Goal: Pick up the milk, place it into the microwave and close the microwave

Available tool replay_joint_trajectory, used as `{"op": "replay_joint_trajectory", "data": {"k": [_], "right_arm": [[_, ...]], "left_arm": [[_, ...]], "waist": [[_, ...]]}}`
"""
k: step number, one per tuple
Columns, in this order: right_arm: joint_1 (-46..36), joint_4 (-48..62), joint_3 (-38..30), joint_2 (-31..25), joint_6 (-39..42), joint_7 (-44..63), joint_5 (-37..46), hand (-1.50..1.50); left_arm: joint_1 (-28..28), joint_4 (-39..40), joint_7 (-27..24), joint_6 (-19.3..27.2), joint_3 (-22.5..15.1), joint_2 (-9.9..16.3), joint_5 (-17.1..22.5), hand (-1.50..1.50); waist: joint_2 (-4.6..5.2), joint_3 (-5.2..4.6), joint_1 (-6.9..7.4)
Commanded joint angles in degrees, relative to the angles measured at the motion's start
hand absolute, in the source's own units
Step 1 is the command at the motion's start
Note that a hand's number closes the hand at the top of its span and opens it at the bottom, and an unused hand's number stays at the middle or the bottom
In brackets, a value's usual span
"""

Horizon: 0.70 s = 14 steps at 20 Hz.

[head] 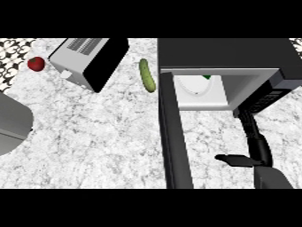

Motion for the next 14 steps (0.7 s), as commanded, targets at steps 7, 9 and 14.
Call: {"op": "replay_joint_trajectory", "data": {"k": [7, 9, 14], "right_arm": [[12.3, -9.9, -1.2, -7.1, 8.9, -1.1, -4.7, -1.5], [14.6, -12.0, -2.1, -8.8, 11.3, -0.8, -6.7, -1.5], [18.4, -13.9, -4.1, -10.4, 14.5, -1.0, -11.1, -1.5]], "left_arm": [[-13.0, 7.9, 9.2, -2.0, -5.3, -1.3, -7.6, 1.5], [-17.0, 7.5, 14.1, -0.5, -5.5, -2.8, -9.6, 1.5], [-24.1, 15.5, 15.4, -1.3, -7.4, -9.3, -11.1, 1.5]], "waist": [[0.22, 0.04, -0.33], [0.21, 0.03, -0.73], [0.29, 0.05, -0.31]]}}
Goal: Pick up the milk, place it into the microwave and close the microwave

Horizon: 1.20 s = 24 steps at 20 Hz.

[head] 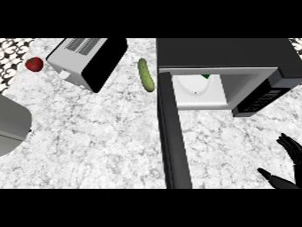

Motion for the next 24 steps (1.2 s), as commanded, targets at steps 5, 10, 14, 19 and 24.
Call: {"op": "replay_joint_trajectory", "data": {"k": [5, 10, 14, 19, 24], "right_arm": [[5.7, -0.6, -3.0, -4.1, 10.6, -5.6, -6.0, -1.5], [6.3, -0.6, -2.4, -6.8, 13.0, -4.7, -6.7, -1.5], [5.2, 0.1, -2.6, -8.8, 14.9, -2.7, -8.4, -1.5], [7.0, -2.1, -2.0, -10.1, 16.6, -3.2, -9.8, -1.5], [5.7, -2.1, -1.7, -11.6, 16.9, -4.0, -10.6, -1.5]], "left_arm": [[-8.2, 9.1, 3.3, 5.2, -0.1, -9.1, -5.2, 1.5], [-19.7, 13.9, 10.6, 2.5, 3.2, -11.7, -5.7, 1.5], [-24.9, 19.6, 20.2, -2.2, -3.4, -13.5, -9.0, 1.5], [-30.3, 28.8, 24.3, -6.9, -8.1, -17.7, -9.5, 1.5], [-34.9, 36.2, 20.3, -1.8, -15.1, -17.8, -5.8, 1.5]], "waist": [[0.06, 0.06, 0.55], [0.11, 0.08, 0.32], [0.27, 0.23, -0.63], [0.28, 0.16, -1.11], [0.42, 0.1, -1.15]]}}
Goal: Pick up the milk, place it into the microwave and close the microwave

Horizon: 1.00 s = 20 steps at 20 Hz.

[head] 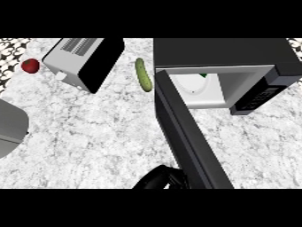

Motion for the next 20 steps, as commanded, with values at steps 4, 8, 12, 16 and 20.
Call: {"op": "replay_joint_trajectory", "data": {"k": [4, 8, 12, 16, 20], "right_arm": [[0.2, -4.1, 2.6, -0.1, 10.3, -6.4, -1.3, -1.5], [-1.3, -8.0, 4.7, 0.4, 10.1, -3.1, -2.5, -1.5], [-0.9, -10.5, 5.5, 0.1, 9.2, -2.9, -3.4, -1.5], [-1.4, -14.2, 6.3, -1.4, 10.8, 0.8, -5.9, -1.5], [-1.7, -16.9, 8.0, 0.2, 9.1, 3.2, -7.0, -1.5]], "left_arm": [[-7.1, 4.9, -2.9, 4.7, -10.3, -0.9, 5.7, 1.5], [-8.9, 4.3, -5.9, 10.9, -12.4, -0.9, 11.0, 1.5], [-14.6, 4.9, -5.2, 14.6, -13.3, -0.9, 14.5, -1.5], [-16.9, 4.3, -4.7, 19.2, -13.6, -0.9, 18.6, -1.5], [-21.1, 5.9, -5.8, 21.5, -13.8, -0.9, 21.0, 1.5]], "waist": [[0.12, -0.16, -1.48], [0.41, -0.3, -2.83], [0.52, -0.27, -4.56], [0.57, -0.36, -5.97], [0.99, -0.37, -7.86]]}}
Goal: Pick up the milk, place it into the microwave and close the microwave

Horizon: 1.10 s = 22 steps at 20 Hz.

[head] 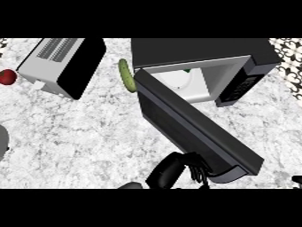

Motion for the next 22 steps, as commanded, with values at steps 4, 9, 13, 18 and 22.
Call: {"op": "replay_joint_trajectory", "data": {"k": [4, 9, 13, 18, 22], "right_arm": [[-1.7, -4.3, 2.6, -0.4, 6.0, -0.8, -1.7, -1.5], [-2.6, -7.3, 4.2, -1.4, 6.6, 2.1, -2.9, -1.5], [-5.1, -8.8, 4.3, -2.9, 6.1, 4.1, -3.8, -1.5], [-6.2, -10.7, 4.5, -4.2, 7.0, 5.3, -5.3, -1.5], [-8.1, -11.7, 4.7, -4.9, 8.2, 7.0, -7.3, -1.5]], "left_arm": [[-8.7, 1.6, 0.6, 3.7, 1.1, -1.1, 5.2, 1.5], [-15.0, 1.8, -1.9, 7.0, 3.7, -1.2, 7.3, 1.5], [-18.7, 4.2, -2.2, 8.6, 4.1, -1.2, 8.9, 1.5], [-24.0, 6.8, -1.5, 9.8, 6.7, -1.2, 11.8, 1.5], [-27.7, 8.5, -1.5, 10.3, 7.9, -1.2, 13.9, 1.5]], "waist": [[0.69, -0.05, -3.99], [0.96, -0.06, -6.08], [1.76, 0.12, -7.18], [2.5, 0.34, -9.94], [3.0, 0.43, -11.17]]}}
